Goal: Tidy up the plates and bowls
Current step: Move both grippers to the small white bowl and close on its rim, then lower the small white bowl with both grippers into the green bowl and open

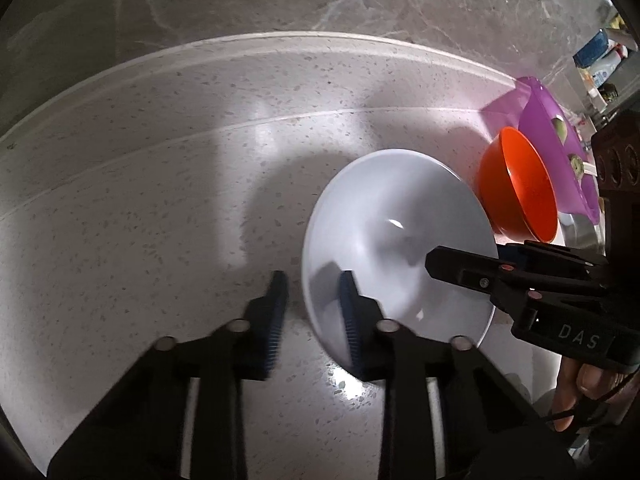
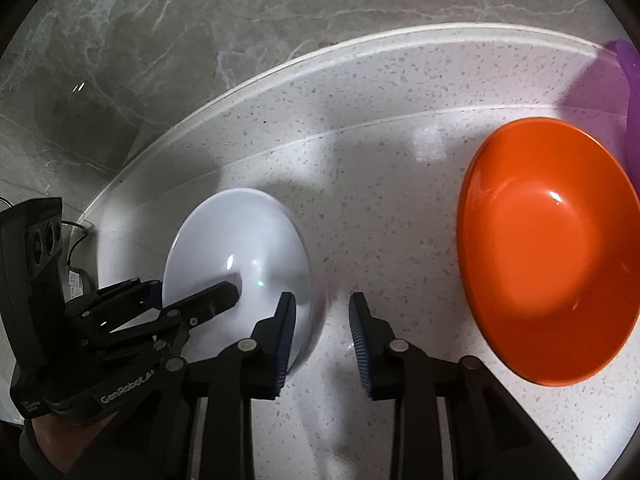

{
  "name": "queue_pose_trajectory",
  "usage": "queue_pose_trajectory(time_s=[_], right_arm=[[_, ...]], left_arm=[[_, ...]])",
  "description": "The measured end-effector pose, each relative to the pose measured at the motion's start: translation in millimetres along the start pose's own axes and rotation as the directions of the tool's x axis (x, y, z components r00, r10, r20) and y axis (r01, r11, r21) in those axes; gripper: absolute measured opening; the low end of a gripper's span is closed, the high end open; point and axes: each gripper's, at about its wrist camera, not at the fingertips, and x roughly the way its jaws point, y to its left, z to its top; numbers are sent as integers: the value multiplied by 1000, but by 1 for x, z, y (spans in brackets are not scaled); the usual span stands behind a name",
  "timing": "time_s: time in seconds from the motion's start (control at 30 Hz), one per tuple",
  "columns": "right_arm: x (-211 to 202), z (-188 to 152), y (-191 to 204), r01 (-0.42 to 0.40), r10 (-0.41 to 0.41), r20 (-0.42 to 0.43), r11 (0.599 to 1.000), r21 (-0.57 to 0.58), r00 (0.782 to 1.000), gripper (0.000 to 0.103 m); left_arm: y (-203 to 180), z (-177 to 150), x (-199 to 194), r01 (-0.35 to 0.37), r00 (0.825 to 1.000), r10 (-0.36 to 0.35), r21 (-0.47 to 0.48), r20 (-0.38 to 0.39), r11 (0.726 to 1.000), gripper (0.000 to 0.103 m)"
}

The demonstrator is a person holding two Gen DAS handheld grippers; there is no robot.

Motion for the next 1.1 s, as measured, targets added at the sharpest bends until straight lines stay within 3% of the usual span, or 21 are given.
queue_pose_trajectory(time_s=[0.07, 0.5, 0.87, 1.1], right_arm=[[0, 1, 5, -5, 5, 1, 1000, -18, 1000, 18], [-4, 0, 10, 8, -7, 12, 1000, -29, 1000, 15], [-39, -17, 9, 3, -2, 51, 1000, -31, 999, 15], [-81, -48, 0, 1, 1, 83, 1000, -24, 997, 14]], left_arm=[[-4, 1, 1, 1, 1000, -1, 10, 2, 1000, 15], [-11, -4, -7, -5, 1000, 5, 27, 4, 1000, 15], [-37, -17, -35, 7, 1000, -8, 57, 14, 998, 15], [-75, -42, -61, 47, 999, -48, 99, 11, 994, 15]])
